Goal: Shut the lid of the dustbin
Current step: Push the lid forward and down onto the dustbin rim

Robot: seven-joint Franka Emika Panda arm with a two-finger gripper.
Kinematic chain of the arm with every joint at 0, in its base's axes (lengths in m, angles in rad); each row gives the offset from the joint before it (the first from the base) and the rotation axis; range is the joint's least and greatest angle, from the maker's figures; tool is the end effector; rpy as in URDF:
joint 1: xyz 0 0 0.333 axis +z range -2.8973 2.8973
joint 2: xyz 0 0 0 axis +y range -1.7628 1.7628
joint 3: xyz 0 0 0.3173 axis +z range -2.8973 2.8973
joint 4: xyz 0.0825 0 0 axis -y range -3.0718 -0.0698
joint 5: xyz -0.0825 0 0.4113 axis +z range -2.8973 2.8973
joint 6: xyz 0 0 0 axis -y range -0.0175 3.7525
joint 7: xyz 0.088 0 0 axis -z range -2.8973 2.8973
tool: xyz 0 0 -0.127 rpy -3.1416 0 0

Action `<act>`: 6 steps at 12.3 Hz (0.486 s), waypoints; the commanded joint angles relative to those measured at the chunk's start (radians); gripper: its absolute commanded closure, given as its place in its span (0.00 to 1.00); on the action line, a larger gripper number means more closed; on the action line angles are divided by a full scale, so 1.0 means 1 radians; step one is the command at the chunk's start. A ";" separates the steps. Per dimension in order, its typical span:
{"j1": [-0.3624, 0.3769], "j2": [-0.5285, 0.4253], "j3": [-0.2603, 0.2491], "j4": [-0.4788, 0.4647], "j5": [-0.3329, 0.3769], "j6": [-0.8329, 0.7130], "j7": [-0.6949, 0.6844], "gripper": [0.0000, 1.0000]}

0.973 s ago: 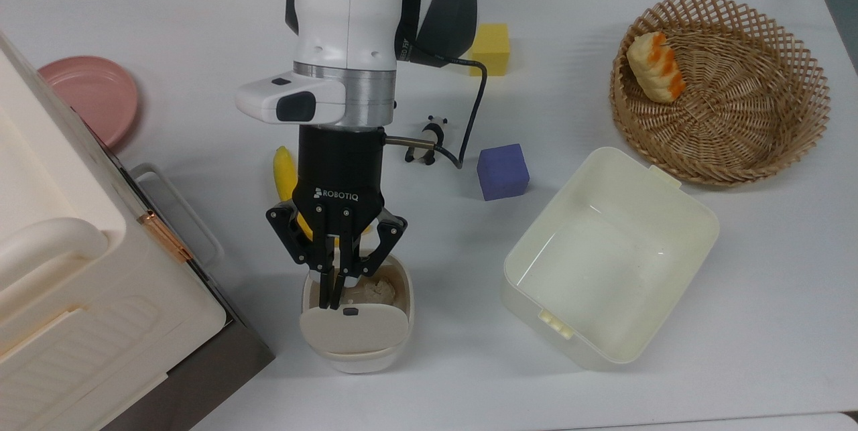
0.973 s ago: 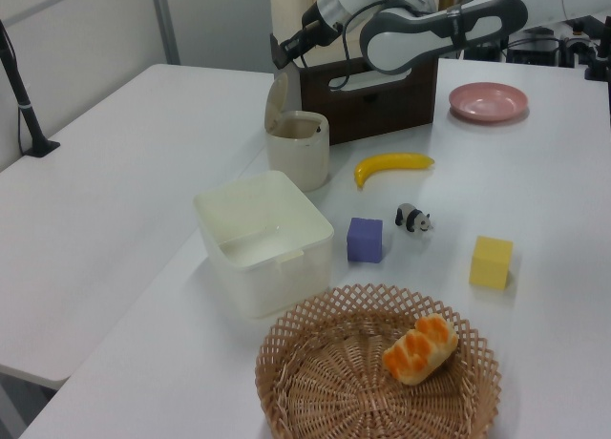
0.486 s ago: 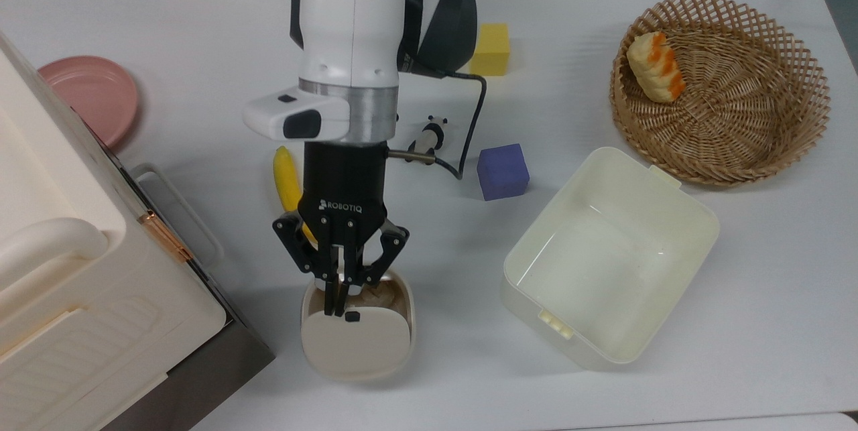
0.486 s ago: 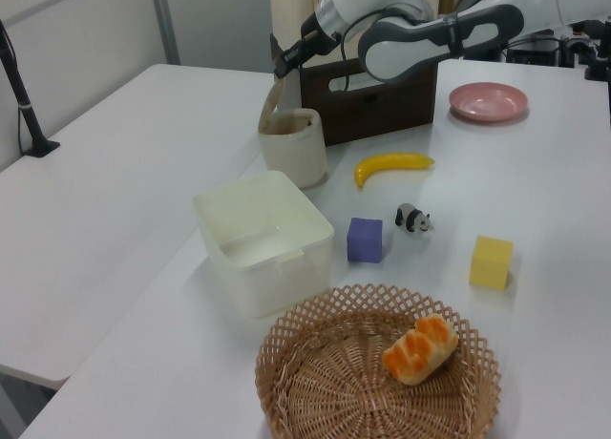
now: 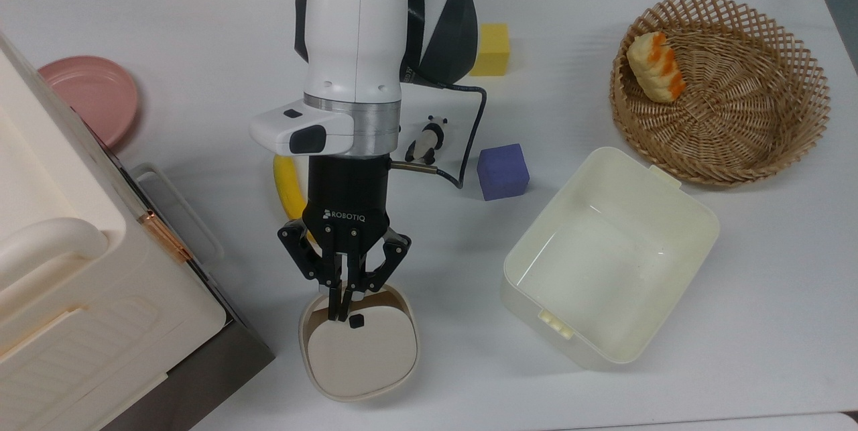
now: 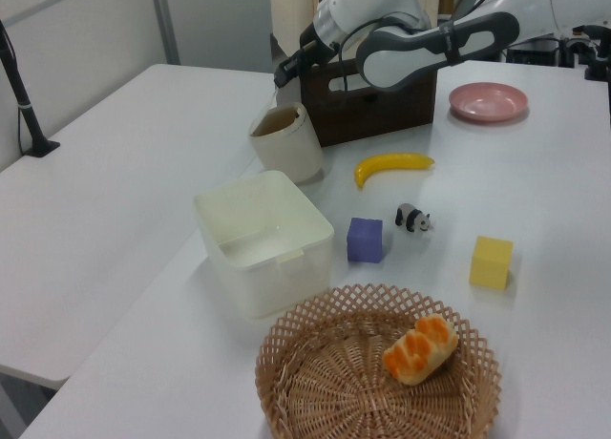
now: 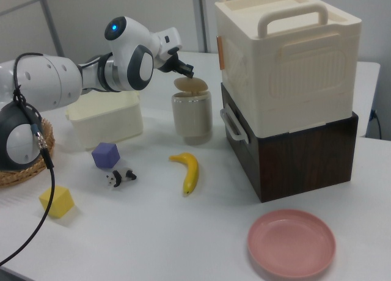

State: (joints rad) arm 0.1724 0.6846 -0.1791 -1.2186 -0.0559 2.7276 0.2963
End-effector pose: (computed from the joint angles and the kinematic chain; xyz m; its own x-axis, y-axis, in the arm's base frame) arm 0.8313 0.0429 0.4543 0.6535 -0.1383 0.7442 -0.1468 -0.9877 -0.0546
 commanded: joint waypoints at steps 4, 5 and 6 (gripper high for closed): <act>-0.013 -0.060 -0.014 -0.038 -0.001 0.017 -0.017 0.90; -0.013 -0.065 -0.014 -0.047 -0.001 0.017 -0.019 0.90; -0.019 -0.069 -0.014 -0.047 0.002 0.017 -0.032 0.90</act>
State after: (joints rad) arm 0.1595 0.6588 -0.1859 -1.2120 -0.0559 2.7283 0.2962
